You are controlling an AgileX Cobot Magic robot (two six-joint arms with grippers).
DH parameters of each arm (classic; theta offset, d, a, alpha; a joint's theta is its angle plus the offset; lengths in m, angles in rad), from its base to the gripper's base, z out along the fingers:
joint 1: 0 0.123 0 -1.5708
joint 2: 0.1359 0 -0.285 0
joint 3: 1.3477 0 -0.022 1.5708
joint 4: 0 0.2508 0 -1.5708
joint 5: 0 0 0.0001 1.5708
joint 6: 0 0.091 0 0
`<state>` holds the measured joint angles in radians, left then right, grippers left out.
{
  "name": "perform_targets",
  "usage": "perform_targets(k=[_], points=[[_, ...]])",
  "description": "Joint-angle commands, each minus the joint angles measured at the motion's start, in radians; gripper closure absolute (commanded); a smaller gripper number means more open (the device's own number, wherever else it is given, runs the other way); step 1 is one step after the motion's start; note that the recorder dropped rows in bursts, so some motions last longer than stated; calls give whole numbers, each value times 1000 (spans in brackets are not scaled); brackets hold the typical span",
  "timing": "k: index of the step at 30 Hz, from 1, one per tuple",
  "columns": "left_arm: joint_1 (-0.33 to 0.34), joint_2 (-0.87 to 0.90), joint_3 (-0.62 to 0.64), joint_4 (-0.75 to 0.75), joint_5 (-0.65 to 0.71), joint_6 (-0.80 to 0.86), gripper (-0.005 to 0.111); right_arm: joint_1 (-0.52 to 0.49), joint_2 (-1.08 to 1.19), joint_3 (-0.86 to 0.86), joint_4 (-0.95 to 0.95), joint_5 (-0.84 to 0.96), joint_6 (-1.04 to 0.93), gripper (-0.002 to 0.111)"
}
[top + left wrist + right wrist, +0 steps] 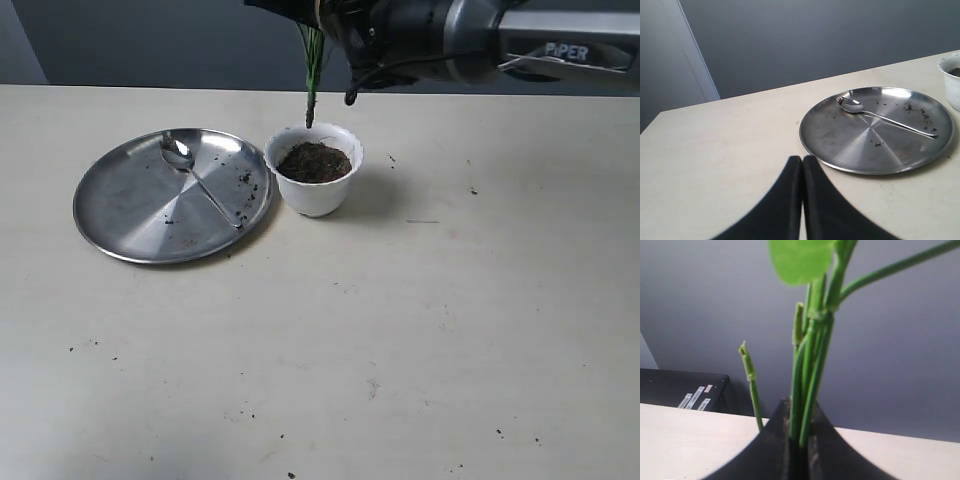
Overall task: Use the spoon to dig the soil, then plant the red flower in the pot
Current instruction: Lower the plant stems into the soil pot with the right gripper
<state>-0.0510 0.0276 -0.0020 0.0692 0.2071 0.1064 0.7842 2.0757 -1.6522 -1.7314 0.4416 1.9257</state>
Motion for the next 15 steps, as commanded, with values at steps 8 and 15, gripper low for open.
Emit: perform_targets(k=[8,15], points=[[-2,-4,2,1,-6,-5,106,-5,100,-27,-13,49,12,108],[-2,-4,2,1,-6,-5,106,9,125,-27,-13,69,23,108]])
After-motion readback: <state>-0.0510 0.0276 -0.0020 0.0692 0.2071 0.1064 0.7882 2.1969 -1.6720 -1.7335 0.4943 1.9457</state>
